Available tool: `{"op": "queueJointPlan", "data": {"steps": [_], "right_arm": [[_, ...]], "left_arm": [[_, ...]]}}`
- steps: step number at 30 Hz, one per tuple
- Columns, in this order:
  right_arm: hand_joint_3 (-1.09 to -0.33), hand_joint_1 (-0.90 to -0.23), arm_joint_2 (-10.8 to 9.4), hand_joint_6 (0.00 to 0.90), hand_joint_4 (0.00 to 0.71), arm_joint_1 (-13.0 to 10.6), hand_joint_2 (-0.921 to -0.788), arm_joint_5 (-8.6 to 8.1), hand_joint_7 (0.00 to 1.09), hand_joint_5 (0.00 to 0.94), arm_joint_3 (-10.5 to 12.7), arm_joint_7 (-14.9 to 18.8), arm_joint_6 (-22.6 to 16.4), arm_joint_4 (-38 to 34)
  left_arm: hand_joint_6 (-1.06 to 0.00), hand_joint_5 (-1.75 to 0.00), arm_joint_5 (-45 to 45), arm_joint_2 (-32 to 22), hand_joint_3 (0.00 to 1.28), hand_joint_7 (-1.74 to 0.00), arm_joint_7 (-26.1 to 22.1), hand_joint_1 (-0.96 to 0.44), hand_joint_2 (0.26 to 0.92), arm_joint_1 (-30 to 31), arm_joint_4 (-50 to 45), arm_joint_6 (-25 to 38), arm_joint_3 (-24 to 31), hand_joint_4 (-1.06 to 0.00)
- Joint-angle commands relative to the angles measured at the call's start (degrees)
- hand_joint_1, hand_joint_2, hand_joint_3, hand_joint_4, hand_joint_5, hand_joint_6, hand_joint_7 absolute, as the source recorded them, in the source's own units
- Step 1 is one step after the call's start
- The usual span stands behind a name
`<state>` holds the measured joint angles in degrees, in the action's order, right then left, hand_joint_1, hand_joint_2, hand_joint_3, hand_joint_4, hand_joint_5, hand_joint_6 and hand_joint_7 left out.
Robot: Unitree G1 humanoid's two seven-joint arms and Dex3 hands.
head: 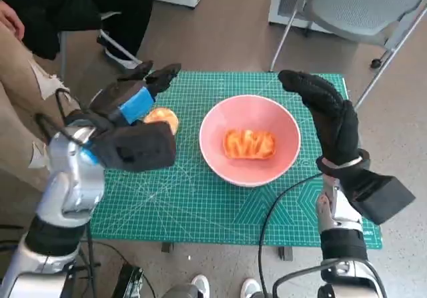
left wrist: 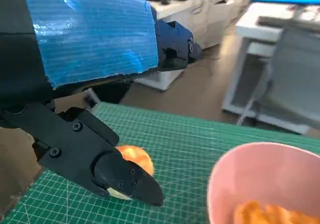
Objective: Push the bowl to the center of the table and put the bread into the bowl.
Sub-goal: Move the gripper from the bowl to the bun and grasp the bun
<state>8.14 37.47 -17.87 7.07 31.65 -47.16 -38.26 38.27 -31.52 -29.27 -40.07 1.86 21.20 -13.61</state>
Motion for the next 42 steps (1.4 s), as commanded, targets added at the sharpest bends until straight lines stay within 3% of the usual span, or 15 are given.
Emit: {"op": "queueJointPlan", "data": {"steps": [1,21,42], "right_arm": [[-0.782,-0.68,0.4,-0.001,0.183,-1.0,-0.921,-0.18,0.48,0.0,0.4,0.4,1.1,0.4],[-0.783,-0.68,0.5,-0.001,0.182,-2.2,-0.921,1.33,0.49,0.0,0.7,-1.5,2.2,2.6],[-0.783,-0.678,0.5,-0.001,0.183,-2.3,-0.921,2.52,0.5,0.0,0.7,-2.9,2.1,2.5]], "left_arm": [[-0.14,0.0,1.9,1.3,0.0,-0.01,1.5,-0.58,0.713,-4.2,6.0,0.8,-2.2,0.0],[-0.15,0.0,5.6,4.6,0.0,-0.01,3.9,-0.57,0.698,-15.7,28.4,1.2,-9.1,0.0],[-0.14,0.0,4.1,6.1,0.0,0.0,3.2,-0.59,0.697,-20.8,41.9,0.0,-11.9,0.0]]}}
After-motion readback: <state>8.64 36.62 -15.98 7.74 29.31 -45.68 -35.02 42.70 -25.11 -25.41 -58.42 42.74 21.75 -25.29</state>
